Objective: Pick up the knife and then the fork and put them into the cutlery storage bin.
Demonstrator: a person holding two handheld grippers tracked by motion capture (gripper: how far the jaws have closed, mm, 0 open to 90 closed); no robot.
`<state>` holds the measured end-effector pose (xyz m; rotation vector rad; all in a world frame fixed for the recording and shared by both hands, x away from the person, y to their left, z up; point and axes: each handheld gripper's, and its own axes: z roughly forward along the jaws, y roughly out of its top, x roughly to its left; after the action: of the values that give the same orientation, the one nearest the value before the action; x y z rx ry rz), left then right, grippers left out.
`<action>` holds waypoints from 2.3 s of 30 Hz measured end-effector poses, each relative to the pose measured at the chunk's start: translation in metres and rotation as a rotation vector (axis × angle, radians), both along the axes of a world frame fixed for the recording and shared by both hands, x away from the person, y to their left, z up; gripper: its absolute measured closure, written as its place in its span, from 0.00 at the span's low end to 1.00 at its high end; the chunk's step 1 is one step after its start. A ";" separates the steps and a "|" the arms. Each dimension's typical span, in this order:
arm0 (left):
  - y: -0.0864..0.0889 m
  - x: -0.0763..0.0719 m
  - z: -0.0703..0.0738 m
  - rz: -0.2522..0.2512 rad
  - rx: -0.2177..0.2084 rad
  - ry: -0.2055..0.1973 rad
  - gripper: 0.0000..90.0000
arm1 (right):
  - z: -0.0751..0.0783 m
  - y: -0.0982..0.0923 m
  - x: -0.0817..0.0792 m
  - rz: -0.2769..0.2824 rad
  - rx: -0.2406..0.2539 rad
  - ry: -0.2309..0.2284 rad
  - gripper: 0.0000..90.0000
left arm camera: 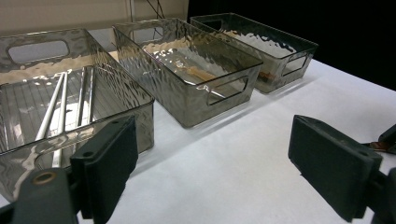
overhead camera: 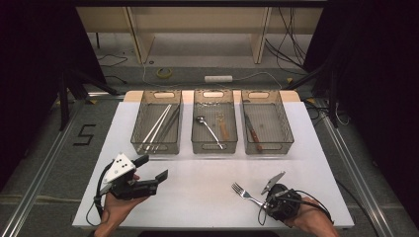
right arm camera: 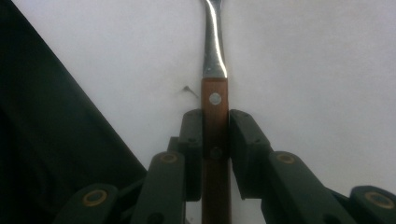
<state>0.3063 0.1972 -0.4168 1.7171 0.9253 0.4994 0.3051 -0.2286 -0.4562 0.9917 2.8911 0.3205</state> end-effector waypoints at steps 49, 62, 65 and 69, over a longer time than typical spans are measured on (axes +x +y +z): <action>0.000 0.001 -0.001 0.003 0.000 0.003 0.17 | 0.037 -0.014 0.031 -0.060 0.187 -0.112 0.86; 0.000 0.001 -0.001 0.007 -0.003 0.005 0.17 | 0.059 -0.016 0.055 -0.086 0.236 -0.158 0.86; 0.001 0.001 -0.001 0.008 -0.002 0.005 0.17 | 0.062 -0.017 0.061 -0.099 0.250 -0.163 0.86; 0.001 0.001 -0.001 0.009 -0.003 0.005 0.17 | 0.067 -0.019 0.069 -0.113 0.270 -0.171 0.86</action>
<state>0.3075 0.1979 -0.4181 1.7126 0.9379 0.4995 0.3744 -0.2476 -0.3896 1.0981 2.6732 0.7633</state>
